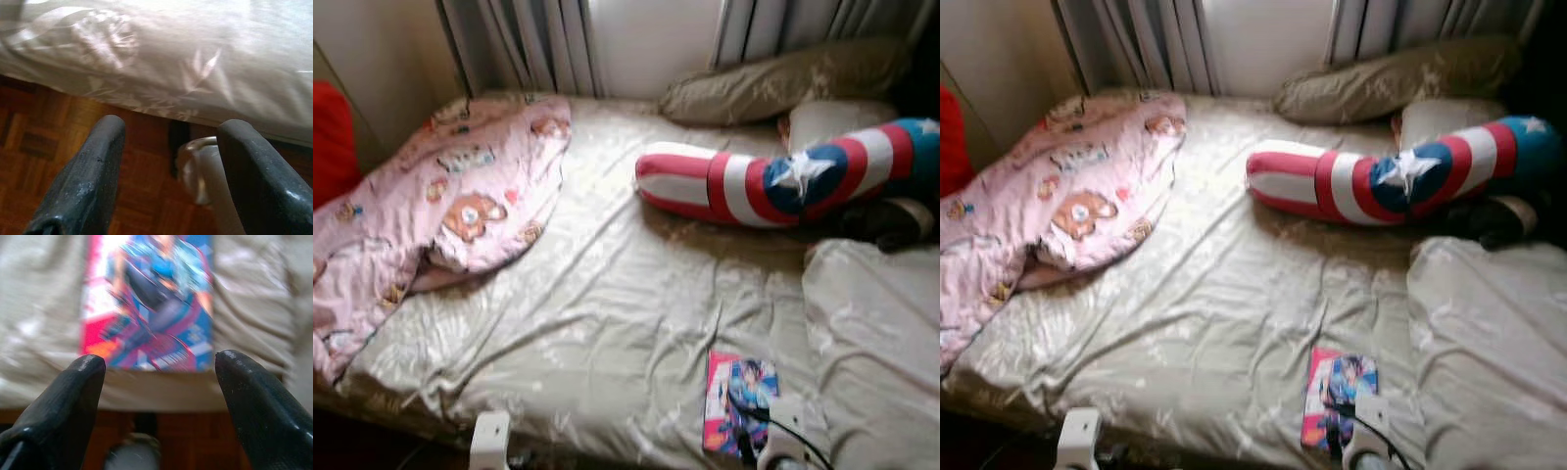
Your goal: Clean up the room
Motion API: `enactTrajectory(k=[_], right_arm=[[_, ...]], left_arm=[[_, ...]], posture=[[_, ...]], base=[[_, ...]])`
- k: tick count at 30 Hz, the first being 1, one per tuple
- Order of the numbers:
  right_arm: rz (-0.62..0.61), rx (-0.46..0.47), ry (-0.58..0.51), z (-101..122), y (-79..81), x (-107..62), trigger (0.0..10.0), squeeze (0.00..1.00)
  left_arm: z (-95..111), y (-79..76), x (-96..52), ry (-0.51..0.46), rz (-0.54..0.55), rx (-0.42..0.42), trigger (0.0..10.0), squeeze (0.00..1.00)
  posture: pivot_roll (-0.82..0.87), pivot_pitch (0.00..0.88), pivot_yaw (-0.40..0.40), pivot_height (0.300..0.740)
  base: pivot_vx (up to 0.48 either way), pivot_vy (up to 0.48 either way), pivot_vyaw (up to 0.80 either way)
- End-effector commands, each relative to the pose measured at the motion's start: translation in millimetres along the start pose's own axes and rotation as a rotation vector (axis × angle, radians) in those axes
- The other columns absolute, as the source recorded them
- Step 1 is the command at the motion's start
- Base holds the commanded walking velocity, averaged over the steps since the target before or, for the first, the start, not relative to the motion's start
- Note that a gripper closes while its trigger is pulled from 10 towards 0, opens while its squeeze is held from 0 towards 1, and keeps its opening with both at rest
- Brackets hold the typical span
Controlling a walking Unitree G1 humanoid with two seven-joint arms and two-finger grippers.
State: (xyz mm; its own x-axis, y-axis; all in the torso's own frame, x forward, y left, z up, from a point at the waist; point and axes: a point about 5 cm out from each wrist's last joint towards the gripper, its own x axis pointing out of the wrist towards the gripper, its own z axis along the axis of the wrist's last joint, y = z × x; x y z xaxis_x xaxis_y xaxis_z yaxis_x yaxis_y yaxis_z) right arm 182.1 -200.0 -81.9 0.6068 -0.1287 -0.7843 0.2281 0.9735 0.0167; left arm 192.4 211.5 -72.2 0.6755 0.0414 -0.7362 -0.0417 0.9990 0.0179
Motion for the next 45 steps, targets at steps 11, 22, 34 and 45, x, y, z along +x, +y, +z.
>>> enactTrajectory(k=[11,22,34,45], right_arm=[[0.013,-0.022,0.019,-5.6,2.1,-1.0,10.0,0.00],[0.007,0.011,0.034,-9.3,0.7,-1.7,10.0,0.00],[0.002,0.025,0.034,-9.4,1.1,-1.6,10.0,0.00],[-0.008,0.045,0.047,-10.3,0.2,-1.6,10.0,0.00]], left_arm=[[-8.0,3.1,-1.9,0.040,0.012,0.006,10.0,0.00],[-10.2,2.6,-2.2,0.050,0.012,0.006,10.0,0.00],[-11.1,1.9,-2.4,0.052,0.012,0.006,10.0,0.00],[-12.5,2.2,-2.9,0.054,0.016,0.001,10.0,0.00]], posture=[[0.11,0.127,-0.015,0.740],[0.11,0.133,-0.017,0.740],[0.11,0.139,-0.014,0.740],[0.11,0.139,-0.016,0.740]], base=[[0.000,0.468,0.00],[0.000,0.480,0.35],[0.000,0.480,0.00],[0.000,0.480,-0.44]])
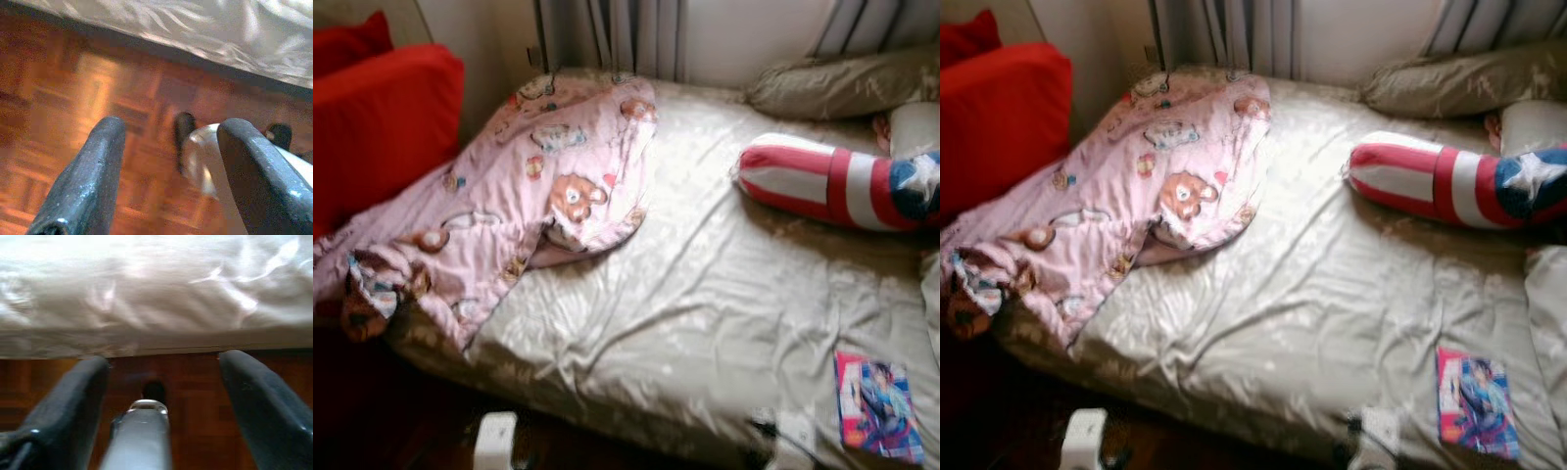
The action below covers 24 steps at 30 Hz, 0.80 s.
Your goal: Clean up the room
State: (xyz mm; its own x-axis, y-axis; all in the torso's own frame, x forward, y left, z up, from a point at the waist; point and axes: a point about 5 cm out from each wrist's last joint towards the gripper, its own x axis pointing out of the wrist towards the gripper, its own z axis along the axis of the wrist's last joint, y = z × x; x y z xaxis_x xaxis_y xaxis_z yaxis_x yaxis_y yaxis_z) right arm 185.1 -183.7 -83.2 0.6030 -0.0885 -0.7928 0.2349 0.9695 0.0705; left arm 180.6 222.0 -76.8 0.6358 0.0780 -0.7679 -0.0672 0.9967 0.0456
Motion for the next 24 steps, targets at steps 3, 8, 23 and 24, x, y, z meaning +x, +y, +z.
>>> enactTrajectory(k=[3,8,23,24], right_arm=[[-0.042,-0.002,0.020,-6.9,-16.1,-2.6,10.0,0.00],[-0.032,-0.002,0.011,-5.8,-13.9,-2.3,10.0,0.00],[-0.007,-0.011,0.014,-7.6,-11.2,-2.6,10.0,0.00],[-0.011,-0.001,0.020,-8.9,-11.5,-2.8,10.0,0.00]], left_arm=[[-1.0,-9.2,0.9,0.004,-0.022,0.003,10.0,0.00],[-0.7,-9.9,1.0,0.001,-0.023,0.004,10.0,0.00],[-2.7,-9.9,0.5,0.005,-0.022,0.002,10.0,0.00],[-3.0,-10.0,0.5,0.006,-0.022,0.004,10.0,0.00]], posture=[[0.11,0.139,-0.016,0.740],[0.11,0.140,-0.015,0.740],[0.11,0.153,-0.011,0.740],[0.11,0.153,-0.011,0.740]], base=[[0.000,0.480,-0.49],[0.000,0.480,0.00],[0.000,0.480,0.35],[0.000,0.480,0.00]])
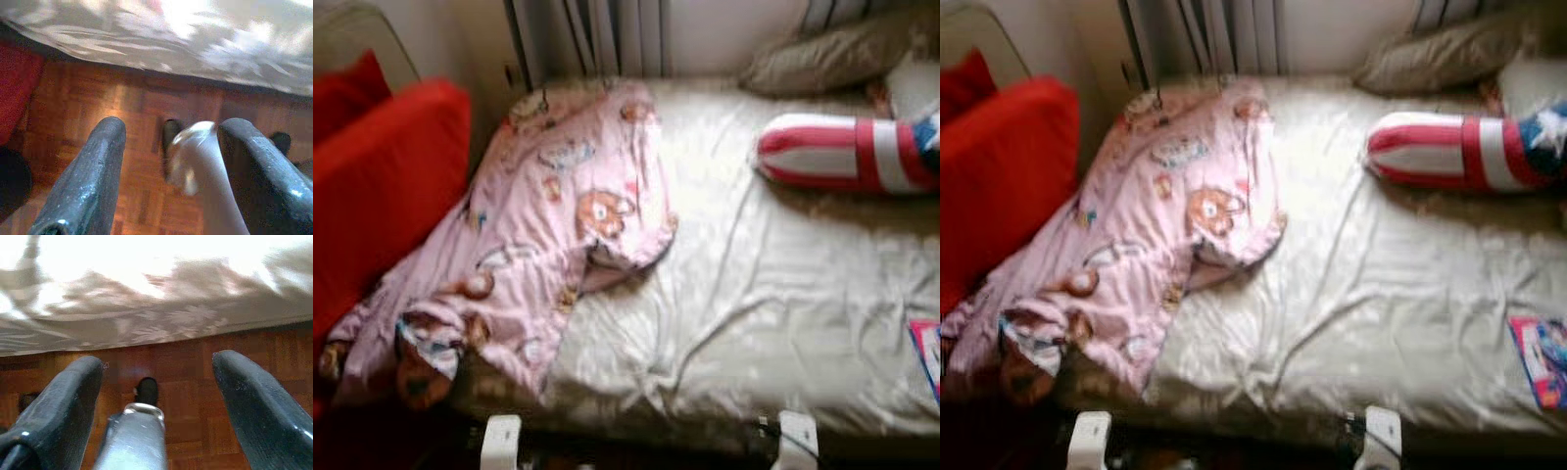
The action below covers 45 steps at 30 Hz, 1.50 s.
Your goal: Clean up the room
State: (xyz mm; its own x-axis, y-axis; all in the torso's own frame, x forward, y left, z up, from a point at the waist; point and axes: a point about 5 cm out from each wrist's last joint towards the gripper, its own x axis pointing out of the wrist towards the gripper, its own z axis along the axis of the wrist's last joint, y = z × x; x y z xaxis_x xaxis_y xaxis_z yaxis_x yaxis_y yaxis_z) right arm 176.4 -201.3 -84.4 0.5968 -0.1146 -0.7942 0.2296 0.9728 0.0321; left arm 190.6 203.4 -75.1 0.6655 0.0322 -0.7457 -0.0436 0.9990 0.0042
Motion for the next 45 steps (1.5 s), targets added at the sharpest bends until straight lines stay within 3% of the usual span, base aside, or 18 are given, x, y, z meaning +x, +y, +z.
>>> enactTrajectory(k=[1,18,37,45], right_arm=[[0.016,0.027,0.021,-5.3,7.8,-0.3,10.0,0.00],[0.036,-0.013,0.025,-7.7,9.0,-0.9,10.0,0.00],[0.056,-0.029,0.032,-12.8,9.6,-2.3,10.0,0.00],[0.039,0.030,-0.001,-6.2,8.8,-1.2,10.0,0.00]], left_arm=[[-11.1,9.1,-3.9,0.042,0.025,0.012,10.0,0.00],[-16.5,7.9,-5.3,0.054,0.026,0.009,10.0,0.00],[-17.6,3.5,-5.8,0.030,0.011,-0.010,10.0,0.00],[-0.8,-0.6,-1.4,-0.037,-0.004,-0.024,10.0,0.00]], posture=[[0.11,0.153,-0.011,0.740],[0.12,0.129,-0.015,0.740],[0.12,0.111,-0.018,0.740],[0.12,0.133,-0.026,0.740]], base=[[0.000,0.480,0.00],[0.000,0.480,0.00],[0.000,0.000,0.79],[0.000,0.000,0.00]])
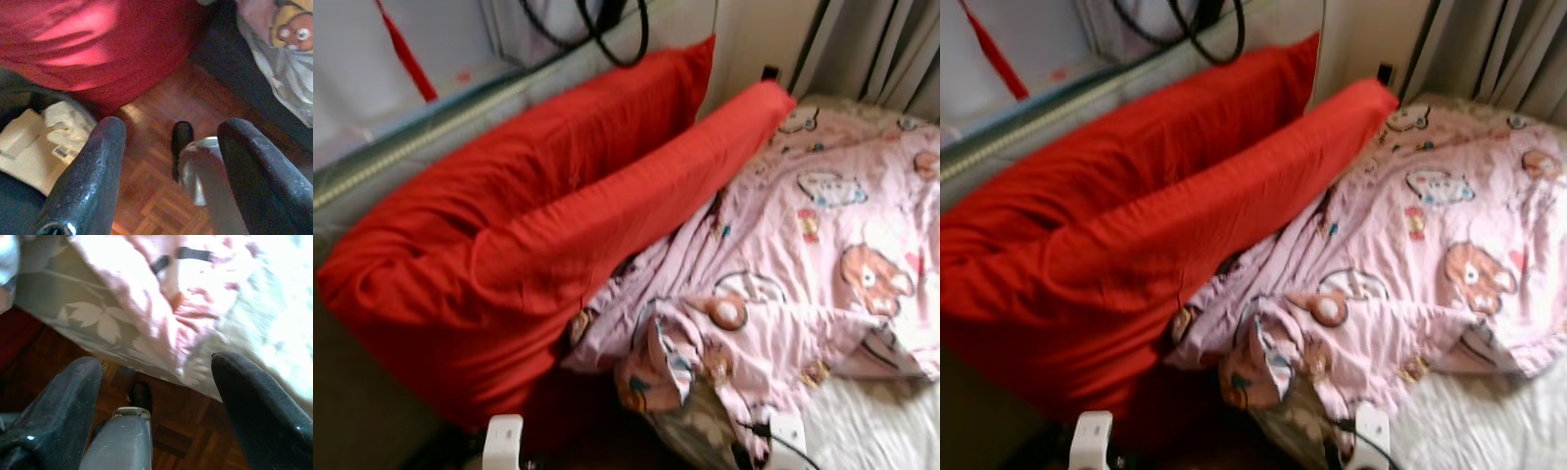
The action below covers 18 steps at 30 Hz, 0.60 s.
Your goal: Clean up the room
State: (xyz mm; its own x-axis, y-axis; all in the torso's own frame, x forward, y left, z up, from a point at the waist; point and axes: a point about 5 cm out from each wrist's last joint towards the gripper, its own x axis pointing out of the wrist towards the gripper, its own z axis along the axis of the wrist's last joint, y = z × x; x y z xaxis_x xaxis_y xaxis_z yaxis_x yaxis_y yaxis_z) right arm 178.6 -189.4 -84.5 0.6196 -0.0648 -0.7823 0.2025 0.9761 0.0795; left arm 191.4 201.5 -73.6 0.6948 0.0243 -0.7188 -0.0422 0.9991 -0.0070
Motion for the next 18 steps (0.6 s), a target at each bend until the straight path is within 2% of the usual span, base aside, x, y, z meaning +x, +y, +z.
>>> enactTrajectory(k=[1,2,4,7,9,13,15,16,18], right_arm=[[-0.012,0.028,-0.012,1.4,-2.1,0.0,10.0,0.00],[-0.012,0.028,-0.012,1.4,-2.1,0.0,10.0,0.00],[0.004,0.039,-0.083,18.3,1.3,2.7,10.0,0.00],[0.013,0.043,-0.116,25.5,2.1,3.5,10.0,0.00],[0.031,0.059,-0.207,44.8,3.8,4.6,10.0,0.00],[0.062,0.042,-0.297,65.2,5.3,4.5,10.0,0.00],[0.064,0.024,-0.332,72.7,2.4,3.7,10.0,0.00],[0.064,0.024,-0.332,72.7,2.4,3.7,10.0,0.00],[0.049,0.017,-0.351,75.7,-2.1,2.8,10.0,0.00]], left_arm=[[4.5,0.2,0.7,-0.028,0.000,-0.015,10.0,0.00],[4.5,0.2,0.7,-0.028,0.000,-0.015,10.0,0.00],[20.6,2.6,2.2,-0.124,0.010,-0.035,10.0,0.00],[27.3,4.0,2.3,-0.169,0.018,-0.041,10.0,0.00],[43.7,7.7,1.7,-0.271,0.017,-0.066,10.0,0.00],[71.3,13.5,-3.2,-0.432,-0.012,-0.048,10.0,0.00],[78.0,19.0,-10.2,-0.494,-0.033,0.044,10.0,0.00],[78.0,19.0,-10.2,-0.494,-0.033,0.044,10.0,0.00],[82.1,29.5,-15.3,-0.526,0.022,0.127,10.0,0.00]], posture=[[0.11,0.136,-0.027,0.740],[0.11,0.136,-0.027,0.740],[0.11,0.139,-0.028,0.740],[0.12,0.141,-0.031,0.740],[0.12,0.149,-0.035,0.740],[0.10,0.158,-0.035,0.740],[0.11,0.167,-0.039,0.740],[0.11,0.167,-0.039,0.740],[0.11,0.173,-0.039,0.740]], base=[[0.000,0.000,0.00],[0.000,0.000,0.00],[0.000,0.000,0.00],[0.000,0.000,0.00],[0.000,0.000,0.00],[0.000,0.000,0.00],[0.000,0.000,0.00],[0.000,0.000,0.00],[0.000,0.000,0.00]])
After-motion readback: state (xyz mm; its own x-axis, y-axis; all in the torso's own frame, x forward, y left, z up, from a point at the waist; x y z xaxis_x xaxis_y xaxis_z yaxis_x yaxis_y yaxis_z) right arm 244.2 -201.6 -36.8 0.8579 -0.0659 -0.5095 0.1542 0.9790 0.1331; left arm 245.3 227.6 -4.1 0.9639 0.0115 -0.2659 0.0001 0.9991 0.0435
